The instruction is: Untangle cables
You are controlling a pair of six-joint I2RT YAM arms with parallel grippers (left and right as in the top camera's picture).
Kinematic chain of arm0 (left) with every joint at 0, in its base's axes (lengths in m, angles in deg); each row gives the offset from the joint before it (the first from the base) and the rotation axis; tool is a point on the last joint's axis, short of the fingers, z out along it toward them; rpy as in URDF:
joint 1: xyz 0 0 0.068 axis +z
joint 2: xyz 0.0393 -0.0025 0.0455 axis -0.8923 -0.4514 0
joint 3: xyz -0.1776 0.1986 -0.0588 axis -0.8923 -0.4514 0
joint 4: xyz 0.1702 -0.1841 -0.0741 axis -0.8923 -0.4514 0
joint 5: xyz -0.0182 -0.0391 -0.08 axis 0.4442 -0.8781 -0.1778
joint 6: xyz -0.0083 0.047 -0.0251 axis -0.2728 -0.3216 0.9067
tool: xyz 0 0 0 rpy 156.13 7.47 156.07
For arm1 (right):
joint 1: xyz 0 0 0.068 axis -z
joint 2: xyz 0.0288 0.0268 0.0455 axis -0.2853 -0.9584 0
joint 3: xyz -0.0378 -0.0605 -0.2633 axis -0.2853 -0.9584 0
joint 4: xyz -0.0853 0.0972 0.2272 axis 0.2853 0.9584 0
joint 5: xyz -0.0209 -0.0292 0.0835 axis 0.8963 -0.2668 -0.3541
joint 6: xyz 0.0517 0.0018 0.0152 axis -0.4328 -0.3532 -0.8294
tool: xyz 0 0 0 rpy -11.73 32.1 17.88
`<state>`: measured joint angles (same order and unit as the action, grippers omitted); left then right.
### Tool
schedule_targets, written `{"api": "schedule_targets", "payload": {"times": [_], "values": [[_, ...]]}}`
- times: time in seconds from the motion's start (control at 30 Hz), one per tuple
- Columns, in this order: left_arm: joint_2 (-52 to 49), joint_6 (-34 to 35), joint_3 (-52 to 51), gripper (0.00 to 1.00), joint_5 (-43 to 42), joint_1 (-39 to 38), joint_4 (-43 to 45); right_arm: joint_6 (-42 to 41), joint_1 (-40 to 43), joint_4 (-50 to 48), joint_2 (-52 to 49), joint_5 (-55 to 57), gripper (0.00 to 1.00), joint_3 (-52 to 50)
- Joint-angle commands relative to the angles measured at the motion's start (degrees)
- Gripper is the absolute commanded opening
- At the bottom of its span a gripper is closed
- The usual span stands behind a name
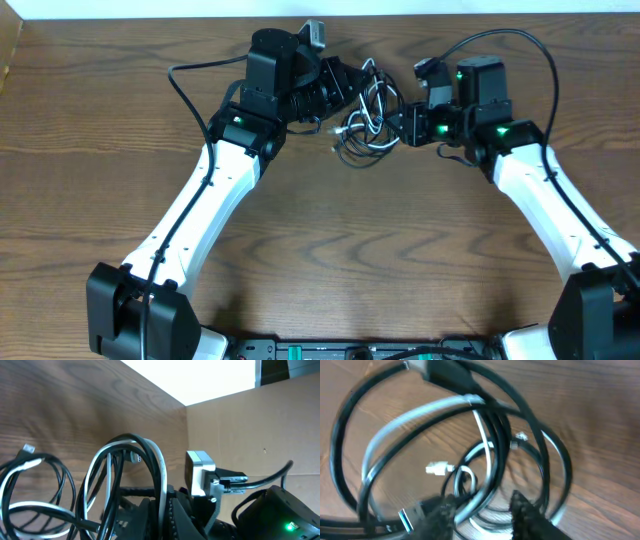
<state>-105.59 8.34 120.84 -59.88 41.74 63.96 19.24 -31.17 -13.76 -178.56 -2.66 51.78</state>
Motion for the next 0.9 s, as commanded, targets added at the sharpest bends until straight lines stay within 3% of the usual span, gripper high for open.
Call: {"api": "schedule_targets", "payload": {"times": [0.0,0.17,0.5,0.73,0.87], "values": [[1.1,0.5,1.2,0.07,-1.4,0.0,0.4,-4.5,-1.6,-2.1,-0.8,-0.1,0.29,0.6],[1.1,0.5,1.2,0.07,-1.4,0.0,0.4,-8.2,-3.5,-3.1,-2.4,2.3,0.17,0.6],[1.1,2.4,1.2,0.07,-2.8,0.0,0.9,-11.8,-8.1,-8.9,-10.5,3.0,0.02,0.6],[1.1,4.9,1.2,0.07,-9.3,0.9,12.4,-15.9,-6.5,-4.6,-13.0,9.2,0.01,0.6],[1.1,4.1,1.2,0.07,-8.8,1.9,12.5,-15.8,-3.8,-0.7,-13.0,8.8,0.01,0.6]]}}
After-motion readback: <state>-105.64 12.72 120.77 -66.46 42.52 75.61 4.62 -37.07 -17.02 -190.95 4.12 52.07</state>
